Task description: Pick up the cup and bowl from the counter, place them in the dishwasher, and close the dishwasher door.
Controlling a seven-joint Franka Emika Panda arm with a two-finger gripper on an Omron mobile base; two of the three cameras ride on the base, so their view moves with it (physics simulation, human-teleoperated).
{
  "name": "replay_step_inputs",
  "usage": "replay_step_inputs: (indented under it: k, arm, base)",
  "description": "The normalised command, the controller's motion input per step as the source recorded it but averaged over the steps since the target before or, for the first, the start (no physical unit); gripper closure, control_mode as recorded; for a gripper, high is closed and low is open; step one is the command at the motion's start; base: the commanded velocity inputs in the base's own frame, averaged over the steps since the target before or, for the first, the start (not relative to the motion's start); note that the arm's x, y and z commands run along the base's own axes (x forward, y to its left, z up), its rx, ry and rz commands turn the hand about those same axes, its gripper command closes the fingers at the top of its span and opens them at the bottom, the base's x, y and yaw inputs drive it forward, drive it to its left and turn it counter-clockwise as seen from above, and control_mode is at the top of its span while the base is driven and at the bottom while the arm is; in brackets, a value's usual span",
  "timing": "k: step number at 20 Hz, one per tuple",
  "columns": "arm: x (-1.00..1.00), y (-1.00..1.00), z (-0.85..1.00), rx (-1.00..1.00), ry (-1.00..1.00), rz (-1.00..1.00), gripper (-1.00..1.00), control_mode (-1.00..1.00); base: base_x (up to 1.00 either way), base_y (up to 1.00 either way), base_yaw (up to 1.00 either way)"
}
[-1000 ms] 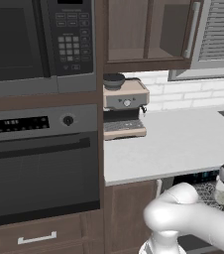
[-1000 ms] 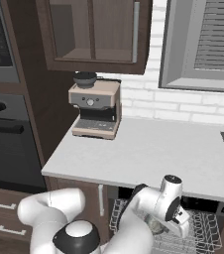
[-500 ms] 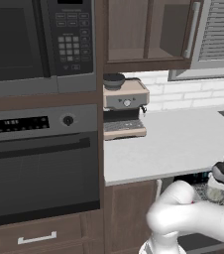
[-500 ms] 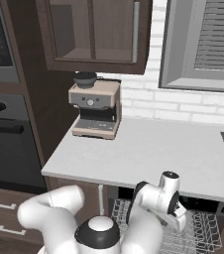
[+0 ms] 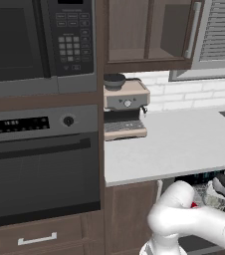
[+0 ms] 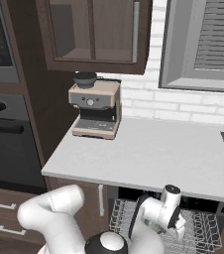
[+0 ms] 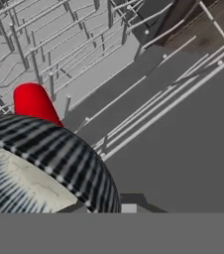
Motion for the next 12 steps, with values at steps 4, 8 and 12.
replay_step_inputs:
  k: [4, 8, 12]
  arm:
    - [0.0, -0.36, -0.04, 0.08, -0.1, -0.01, 1.0, -1.0]
    - [0.06, -0.34, 0.0, 0.01, 0.0, 0.0, 1.0, -1.0]
    - [0.22, -0.18, 0.0, 0.0, 0.0, 0.0, 1.0, -1.0]
  base:
    - [0.0, 0.0, 0.0]
    - [0.0, 0.0, 0.0]
    - [0.0, 0.0, 0.0]
